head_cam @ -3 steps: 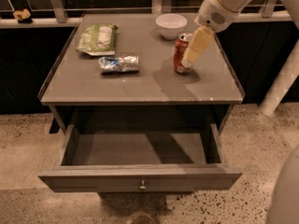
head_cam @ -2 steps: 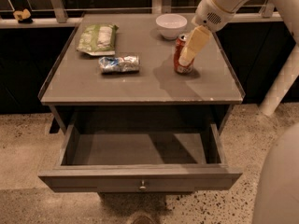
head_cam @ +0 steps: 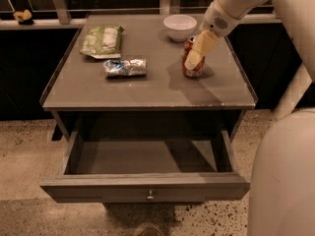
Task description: Place coke can into top drawer
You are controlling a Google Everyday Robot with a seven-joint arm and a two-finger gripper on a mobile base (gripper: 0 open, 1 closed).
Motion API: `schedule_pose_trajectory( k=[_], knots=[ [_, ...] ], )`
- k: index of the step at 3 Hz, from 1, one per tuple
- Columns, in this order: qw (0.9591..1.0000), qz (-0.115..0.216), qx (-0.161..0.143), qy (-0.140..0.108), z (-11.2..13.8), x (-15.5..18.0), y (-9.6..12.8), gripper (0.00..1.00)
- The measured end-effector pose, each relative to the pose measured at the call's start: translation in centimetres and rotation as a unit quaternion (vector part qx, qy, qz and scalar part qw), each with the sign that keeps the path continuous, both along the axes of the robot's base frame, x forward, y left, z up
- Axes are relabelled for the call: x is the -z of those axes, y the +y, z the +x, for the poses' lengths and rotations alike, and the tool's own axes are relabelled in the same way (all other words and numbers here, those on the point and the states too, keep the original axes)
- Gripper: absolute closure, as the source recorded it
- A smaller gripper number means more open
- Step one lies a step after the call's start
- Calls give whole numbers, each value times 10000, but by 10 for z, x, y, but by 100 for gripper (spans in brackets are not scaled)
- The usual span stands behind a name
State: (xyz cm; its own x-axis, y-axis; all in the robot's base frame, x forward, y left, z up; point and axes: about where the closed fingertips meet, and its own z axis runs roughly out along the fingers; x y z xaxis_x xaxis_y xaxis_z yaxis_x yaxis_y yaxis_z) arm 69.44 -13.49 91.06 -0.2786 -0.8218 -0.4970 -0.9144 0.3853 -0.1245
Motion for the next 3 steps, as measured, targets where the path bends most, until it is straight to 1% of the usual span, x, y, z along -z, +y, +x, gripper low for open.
schedule_pose_trajectory(
  k=[1, 2, 3],
  knots=[
    [9994, 301, 86, 124, 7, 12, -4, 0],
    [9985, 502, 152, 175, 11, 18, -8, 0],
    [9985, 502, 152, 175, 11, 18, -8, 1]
  ],
)
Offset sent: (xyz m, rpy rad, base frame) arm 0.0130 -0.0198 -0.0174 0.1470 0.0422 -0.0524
